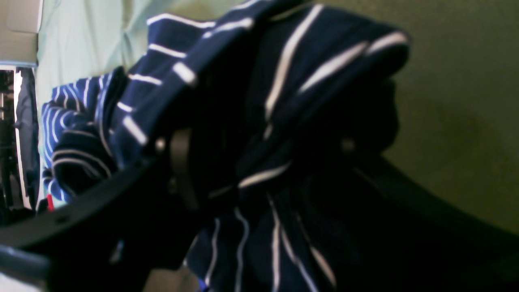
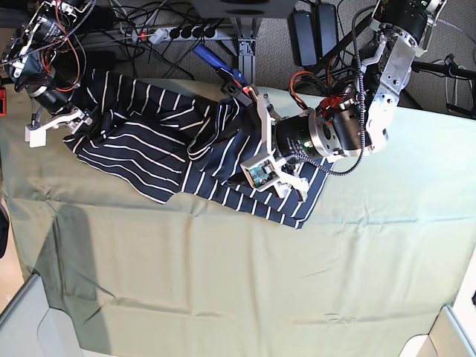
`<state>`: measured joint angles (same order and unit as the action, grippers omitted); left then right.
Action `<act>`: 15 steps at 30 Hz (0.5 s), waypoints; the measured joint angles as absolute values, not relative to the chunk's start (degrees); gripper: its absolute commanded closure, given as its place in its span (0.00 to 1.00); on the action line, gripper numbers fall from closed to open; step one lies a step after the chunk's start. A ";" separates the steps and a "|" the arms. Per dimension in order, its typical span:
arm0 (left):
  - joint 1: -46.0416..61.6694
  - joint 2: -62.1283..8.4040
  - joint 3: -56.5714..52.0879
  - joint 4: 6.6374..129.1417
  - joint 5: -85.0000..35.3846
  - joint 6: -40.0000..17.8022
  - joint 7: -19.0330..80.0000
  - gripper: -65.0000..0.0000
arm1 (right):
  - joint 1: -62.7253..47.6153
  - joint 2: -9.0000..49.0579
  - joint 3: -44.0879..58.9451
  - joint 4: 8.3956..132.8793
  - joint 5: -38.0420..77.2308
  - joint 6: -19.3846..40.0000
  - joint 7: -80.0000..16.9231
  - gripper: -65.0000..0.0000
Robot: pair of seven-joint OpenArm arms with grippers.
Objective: Fold the T-shirt properly
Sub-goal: 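Lay the held end over the shirt's middle with the left gripper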
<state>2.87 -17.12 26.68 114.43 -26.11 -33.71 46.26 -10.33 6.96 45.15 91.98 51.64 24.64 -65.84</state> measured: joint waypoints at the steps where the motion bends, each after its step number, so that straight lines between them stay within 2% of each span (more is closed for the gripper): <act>1: 2.87 -17.12 26.68 114.43 -26.13 -33.71 46.26 0.37 | -10.33 6.96 44.64 91.98 51.64 24.64 -65.82 0.50; 7: 2.87 -17.15 26.68 114.43 -26.15 -33.71 46.28 0.37 | -10.33 6.96 41.32 91.98 51.64 24.64 -65.80 0.97; 8: 2.87 -17.15 26.68 114.43 -26.13 -33.71 46.28 0.37 | -10.33 6.96 41.28 91.98 51.66 24.64 -65.63 1.00; 15: 3.01 -17.12 22.94 114.43 -23.83 -33.80 46.30 0.37 | -10.33 7.44 42.00 91.98 51.57 24.64 -65.52 1.00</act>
<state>3.01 -17.12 22.94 114.43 -23.83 -33.80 46.30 -10.33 7.44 42.00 91.98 51.57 24.64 -65.52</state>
